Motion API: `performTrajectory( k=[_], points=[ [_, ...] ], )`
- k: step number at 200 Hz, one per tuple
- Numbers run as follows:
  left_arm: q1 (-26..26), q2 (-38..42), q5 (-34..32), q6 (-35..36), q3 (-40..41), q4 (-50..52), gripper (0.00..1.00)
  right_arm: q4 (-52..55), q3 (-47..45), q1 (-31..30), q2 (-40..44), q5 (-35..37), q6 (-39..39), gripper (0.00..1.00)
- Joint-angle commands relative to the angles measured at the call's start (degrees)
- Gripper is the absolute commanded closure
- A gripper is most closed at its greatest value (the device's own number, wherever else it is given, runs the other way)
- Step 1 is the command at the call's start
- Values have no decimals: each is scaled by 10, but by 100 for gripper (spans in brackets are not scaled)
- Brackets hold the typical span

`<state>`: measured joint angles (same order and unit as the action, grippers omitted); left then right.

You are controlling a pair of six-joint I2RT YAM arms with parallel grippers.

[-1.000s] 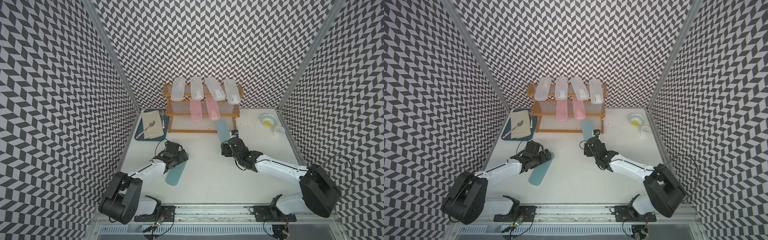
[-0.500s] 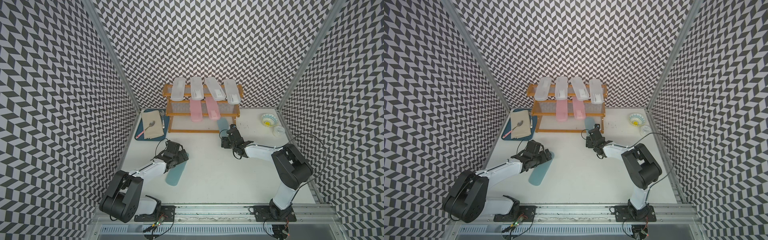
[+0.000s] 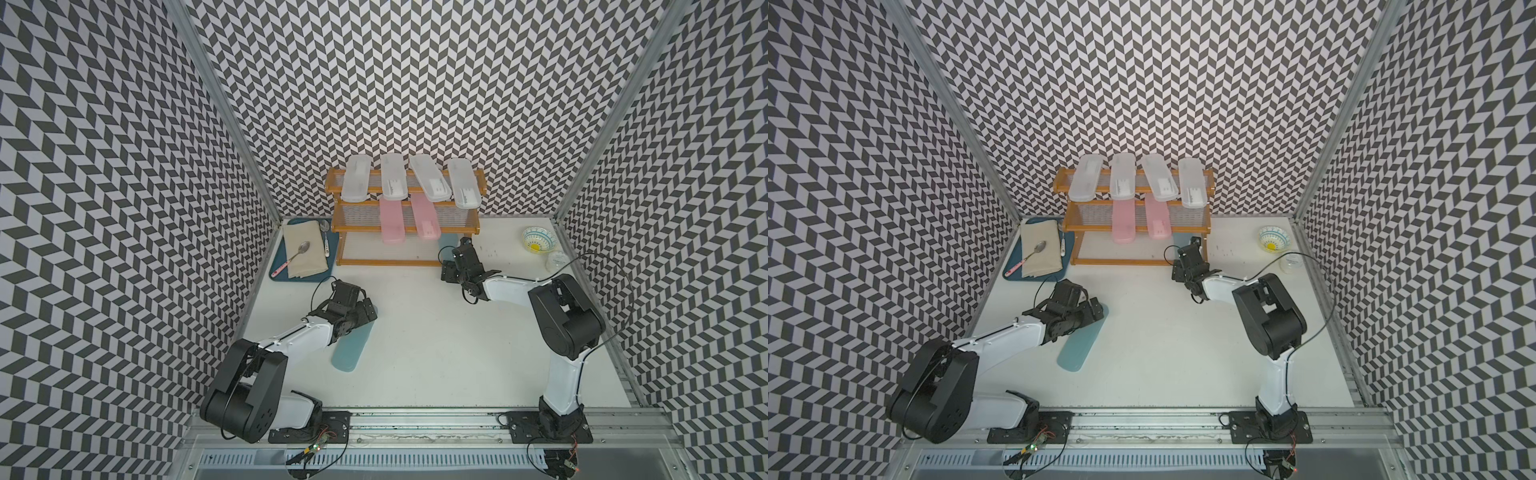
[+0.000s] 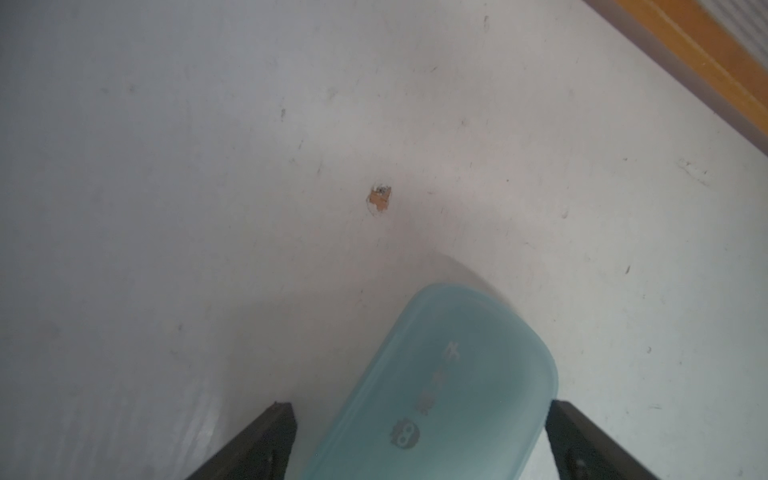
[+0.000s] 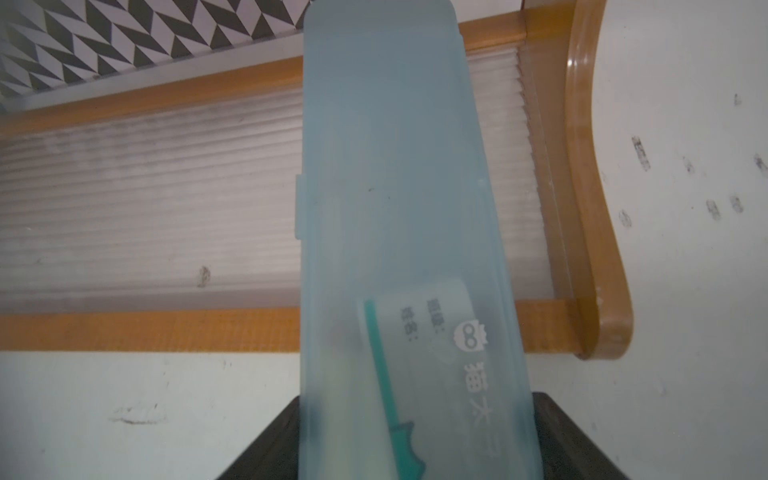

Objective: Place the pencil cases on the shelf according to color
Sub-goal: Place the pencil case on the shelf, then move the pencil case to the center of the board.

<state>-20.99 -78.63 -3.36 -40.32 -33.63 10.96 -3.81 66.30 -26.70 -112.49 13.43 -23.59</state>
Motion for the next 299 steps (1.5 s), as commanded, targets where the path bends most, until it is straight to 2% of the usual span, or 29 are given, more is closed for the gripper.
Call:
performTrajectory(
  k=[1, 30, 55, 133, 172, 212, 264, 299],
  points=[
    [-3, 2, 8, 1, 3, 23, 0, -20, 34, 2, -17, -3, -9, 34],
    [-2, 9, 12, 3, 8, 31, 0, -4, 50, 2, -22, -17, -18, 12],
    [-2, 26, 13, 1, 15, 43, 0, 9, 31, 2, 11, -30, -33, 0],
    [-3, 124, -53, -21, -3, 166, 1, -1, -136, -1, 180, -104, -46, 1],
    [-11, 177, -21, -62, 43, 172, 0, -11, -231, -9, 272, -139, -47, 1],
    [-37, 207, 33, -91, 89, 151, 0, 13, -266, -28, 310, -137, -31, 0],
    [-95, 179, 71, -153, 102, 67, 0, 17, -284, -33, 327, -143, -35, 1],
    [-141, 91, 57, -147, 8, 10, 0, 30, -293, -45, 355, -135, -39, 0]
  ],
)
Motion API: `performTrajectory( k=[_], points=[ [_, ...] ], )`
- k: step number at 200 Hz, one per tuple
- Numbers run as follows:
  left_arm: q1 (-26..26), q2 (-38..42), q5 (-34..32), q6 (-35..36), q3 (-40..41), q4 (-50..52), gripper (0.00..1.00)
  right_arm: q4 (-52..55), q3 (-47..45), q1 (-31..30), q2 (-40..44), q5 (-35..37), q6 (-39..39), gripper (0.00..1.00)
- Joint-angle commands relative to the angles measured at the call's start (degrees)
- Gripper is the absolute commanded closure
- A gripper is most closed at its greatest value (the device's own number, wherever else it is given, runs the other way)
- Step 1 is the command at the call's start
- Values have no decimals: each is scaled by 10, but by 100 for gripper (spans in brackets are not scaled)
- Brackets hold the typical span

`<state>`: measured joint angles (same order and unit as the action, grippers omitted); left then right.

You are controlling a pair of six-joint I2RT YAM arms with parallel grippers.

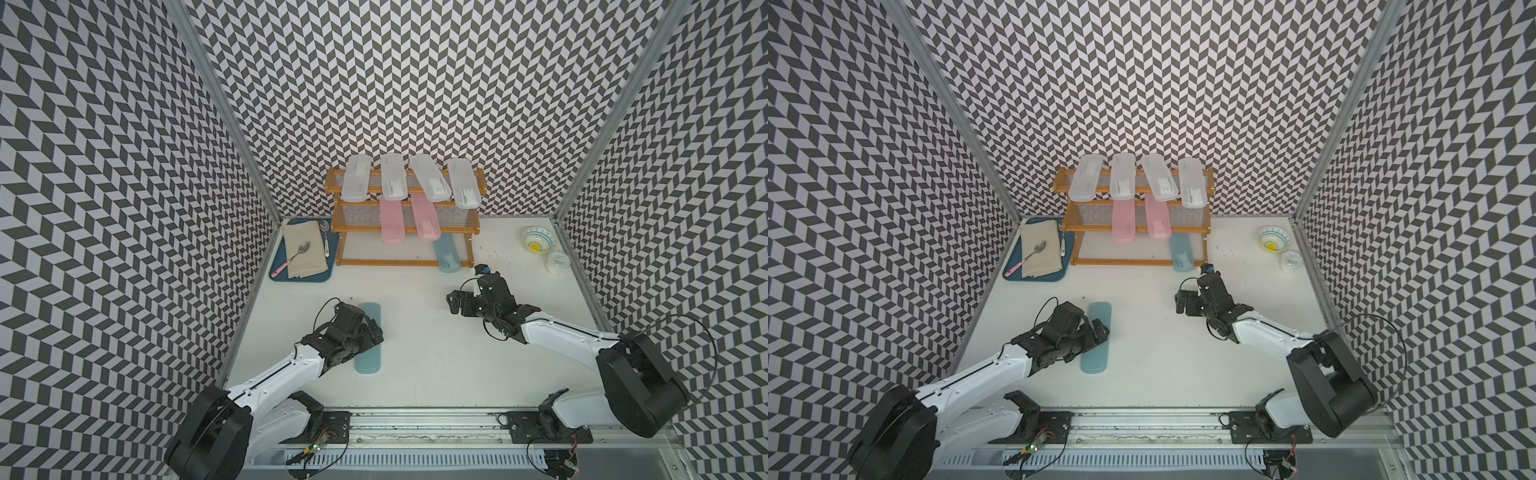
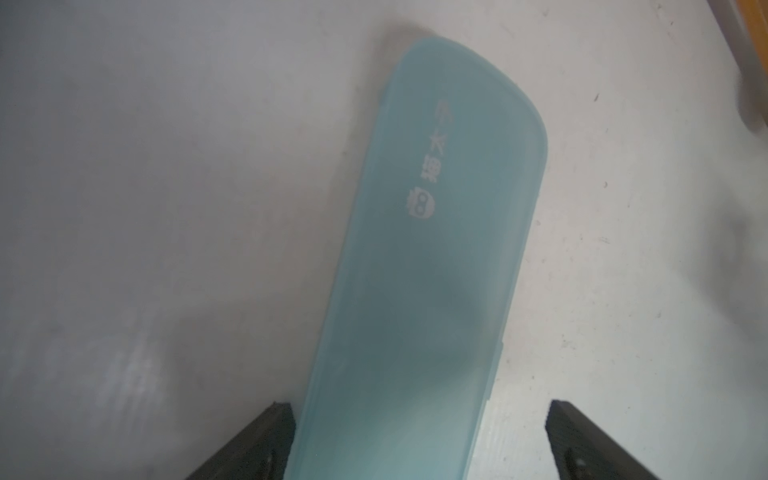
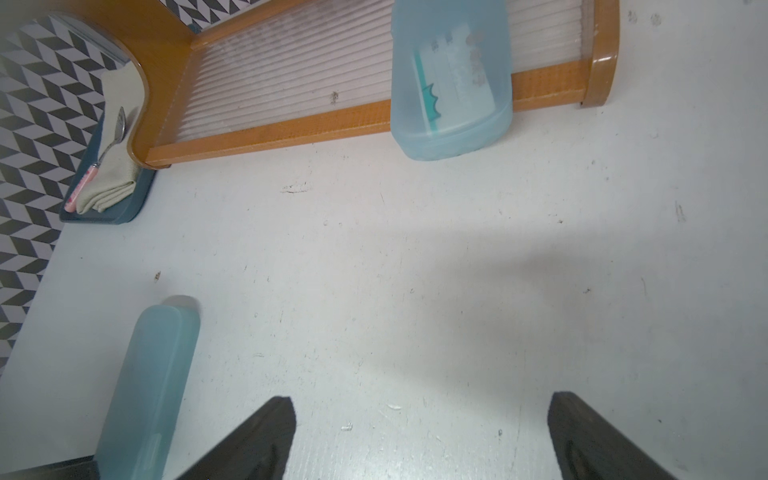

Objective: Place the pencil cases on the shelf according to color
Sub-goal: Move the pencil case to the center of the board, then pick up the pencil case from the center of the board.

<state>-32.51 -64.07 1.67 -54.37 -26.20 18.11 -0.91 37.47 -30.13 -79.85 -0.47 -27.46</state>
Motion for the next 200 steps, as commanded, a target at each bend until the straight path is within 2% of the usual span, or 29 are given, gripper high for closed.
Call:
performTrajectory(
  k=[1, 24, 48, 78, 102, 156, 200],
  points=[
    [-27, -58, 6, -6, -70, -61, 0, 3, -4, -12, 28, 4, 0, 0],
    [-28, -129, -25, 29, -155, -24, 0, 15, -1, -42, 36, 4, 0, 0],
    [-13, -147, -68, 62, -196, 9, 1, 10, -1, -105, 37, 11, -5, 1],
    [69, -112, -61, 91, -186, 14, 0, -19, 4, -188, 8, 6, -21, 2],
    [125, -72, -59, 112, -175, 17, 0, -23, 28, -229, -34, 14, -20, 2],
    [183, -41, -53, 124, -158, 19, 0, 15, 90, -299, -113, 60, -1, 3],
    [214, -31, -33, 128, -143, 15, 0, 45, 129, -328, -170, 77, 5, 3]
  ],
)
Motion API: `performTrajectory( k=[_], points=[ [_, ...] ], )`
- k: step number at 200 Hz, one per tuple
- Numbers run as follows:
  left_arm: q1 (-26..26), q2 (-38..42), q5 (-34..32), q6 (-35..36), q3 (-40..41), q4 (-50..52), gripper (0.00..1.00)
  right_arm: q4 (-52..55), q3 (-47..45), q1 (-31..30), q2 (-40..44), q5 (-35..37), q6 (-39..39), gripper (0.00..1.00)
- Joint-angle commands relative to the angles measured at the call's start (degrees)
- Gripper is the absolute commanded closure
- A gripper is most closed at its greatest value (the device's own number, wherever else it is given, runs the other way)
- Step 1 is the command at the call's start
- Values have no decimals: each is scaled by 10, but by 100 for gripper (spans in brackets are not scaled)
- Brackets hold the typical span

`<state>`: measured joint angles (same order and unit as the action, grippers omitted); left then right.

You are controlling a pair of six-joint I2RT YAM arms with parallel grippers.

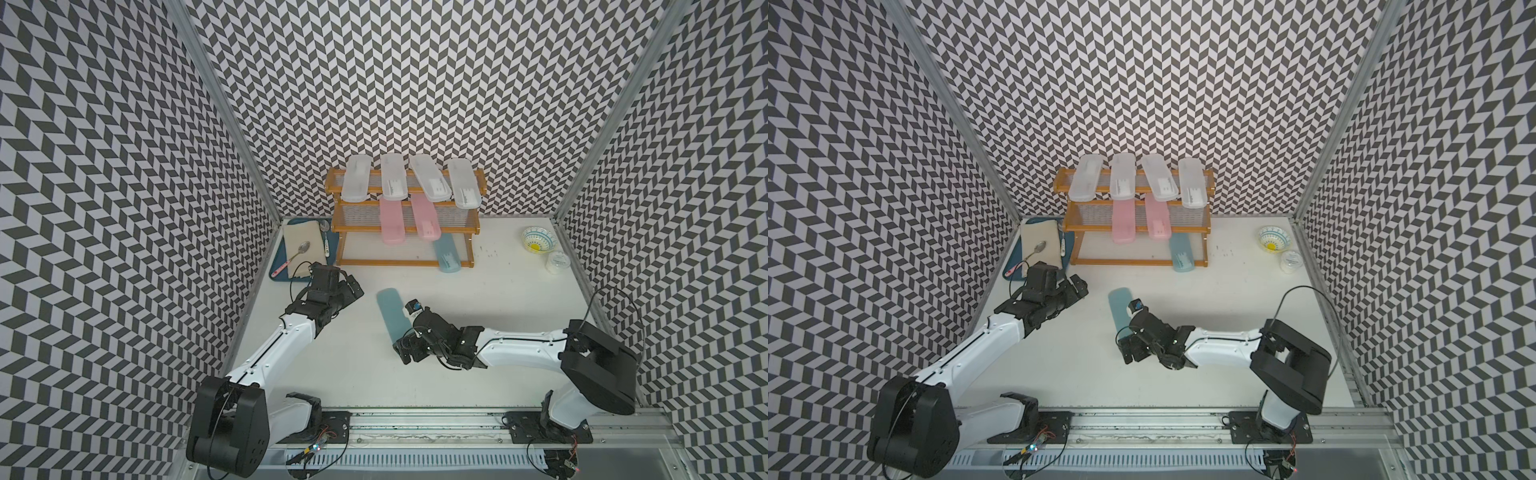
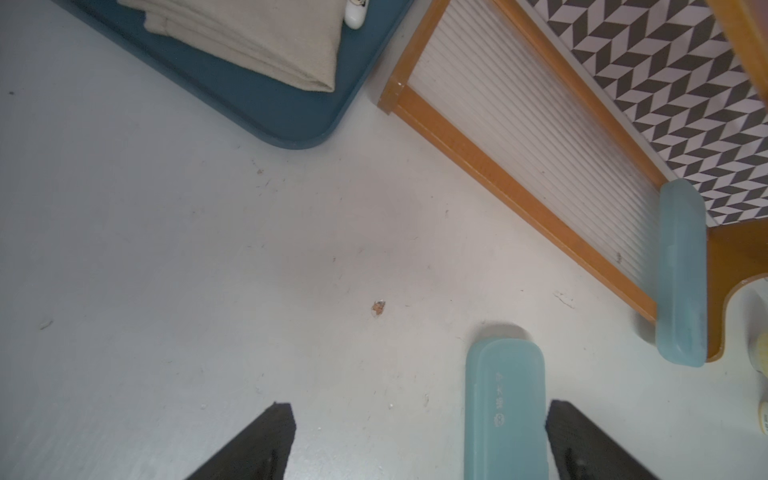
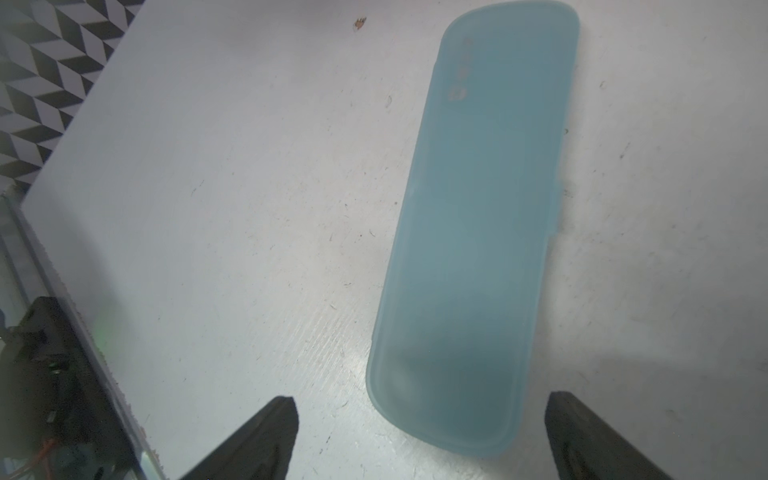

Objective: Place the pencil cases on the shelf according to color
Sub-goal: Pick up the pencil case from the center of the board.

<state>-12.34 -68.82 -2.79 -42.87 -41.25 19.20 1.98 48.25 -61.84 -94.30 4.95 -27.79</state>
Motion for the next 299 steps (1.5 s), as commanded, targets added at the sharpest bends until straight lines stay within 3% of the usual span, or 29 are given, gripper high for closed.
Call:
performTrajectory(
  k=[1, 165, 185, 238, 299],
  points=[
    [12, 17, 11, 13, 8, 4, 0, 16, 22, -11, -25, 23, 8, 3],
    [28, 24, 27, 18, 22, -5, 0, 89, 91, -27, -138, 85, -34, 8],
    [28, 29, 23, 20, 25, -4, 0, 97, 102, -27, -155, 95, -38, 12],
    [29, 52, -9, 27, 24, 7, 0, 89, 77, -27, -127, 124, -45, 34],
    [38, 59, -20, 41, -20, 18, 0, 95, 96, -21, -60, 158, -44, 36]
  ],
)
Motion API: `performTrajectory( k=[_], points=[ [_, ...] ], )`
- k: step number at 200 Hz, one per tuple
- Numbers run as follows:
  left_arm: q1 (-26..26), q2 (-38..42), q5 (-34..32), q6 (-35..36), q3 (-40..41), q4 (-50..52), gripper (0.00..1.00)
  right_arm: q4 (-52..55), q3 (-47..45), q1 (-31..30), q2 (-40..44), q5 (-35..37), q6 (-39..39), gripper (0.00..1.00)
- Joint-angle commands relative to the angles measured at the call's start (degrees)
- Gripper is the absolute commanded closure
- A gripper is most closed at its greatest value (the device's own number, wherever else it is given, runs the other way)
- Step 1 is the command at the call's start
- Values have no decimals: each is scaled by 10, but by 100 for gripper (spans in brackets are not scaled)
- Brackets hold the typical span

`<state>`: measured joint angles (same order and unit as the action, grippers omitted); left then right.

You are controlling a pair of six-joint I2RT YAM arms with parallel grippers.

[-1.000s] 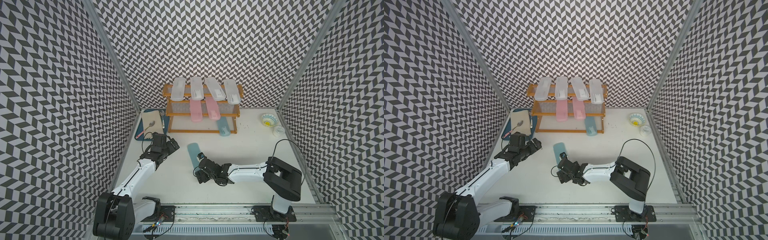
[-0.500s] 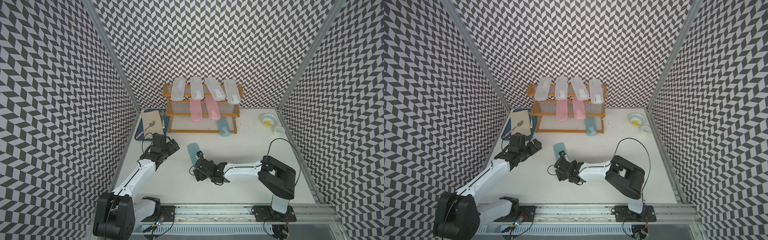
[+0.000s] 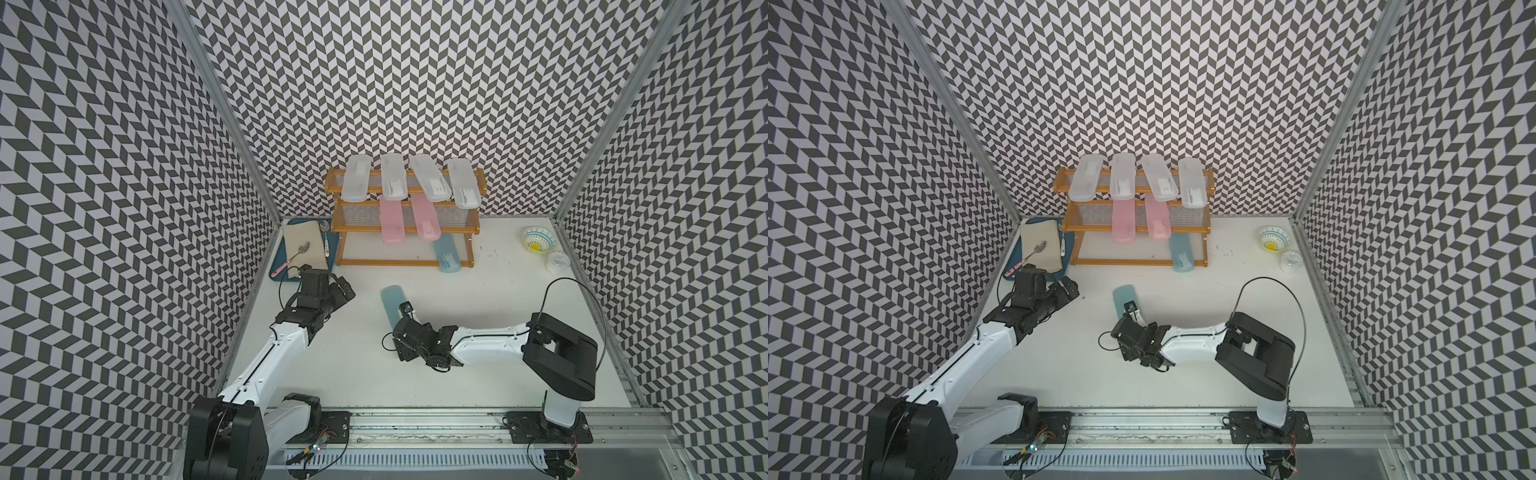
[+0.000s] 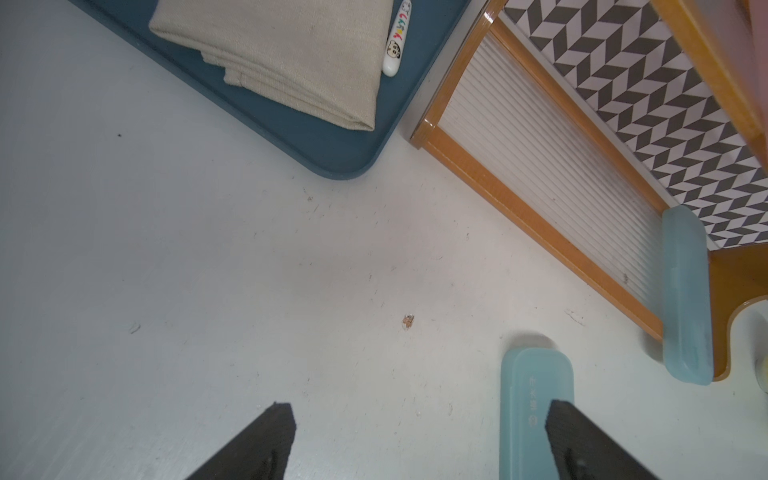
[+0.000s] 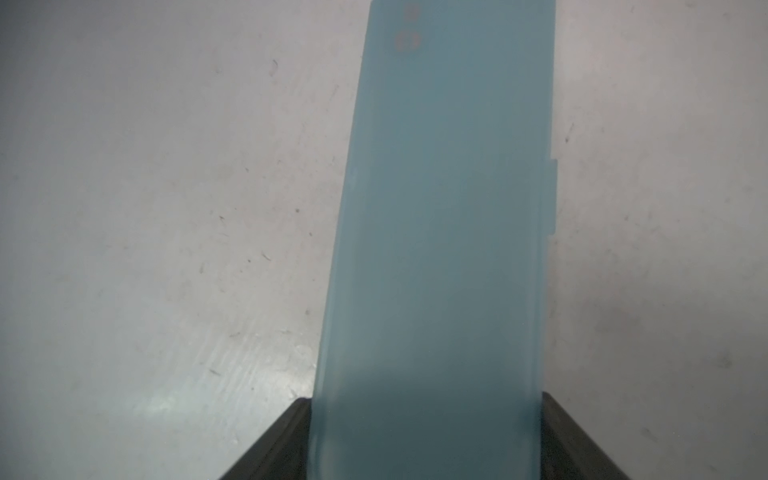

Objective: Place the pencil cases on the shelf according to color
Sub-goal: Pick up the pencil case from the center of the board, then place the pencil case on the shelf.

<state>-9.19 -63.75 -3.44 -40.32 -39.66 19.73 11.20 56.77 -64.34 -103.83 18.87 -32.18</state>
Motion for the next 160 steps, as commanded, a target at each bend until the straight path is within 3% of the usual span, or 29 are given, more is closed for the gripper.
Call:
performTrajectory(
  k=[1, 91, 120, 160],
  points=[
    [7, 8, -14, 16, -37, 13, 0, 2, 11, 5, 35, 18, 1, 36],
    [66, -23, -18, 96, -160, 43, 1, -9, 213, 65, -94, -36, 23, 36],
    [87, -34, -5, 117, -164, 34, 1, -24, 269, 81, -150, -58, -1, 38],
    [94, -31, -19, 150, -148, 21, 0, -41, 356, 86, -222, -35, 1, 37]
  ],
)
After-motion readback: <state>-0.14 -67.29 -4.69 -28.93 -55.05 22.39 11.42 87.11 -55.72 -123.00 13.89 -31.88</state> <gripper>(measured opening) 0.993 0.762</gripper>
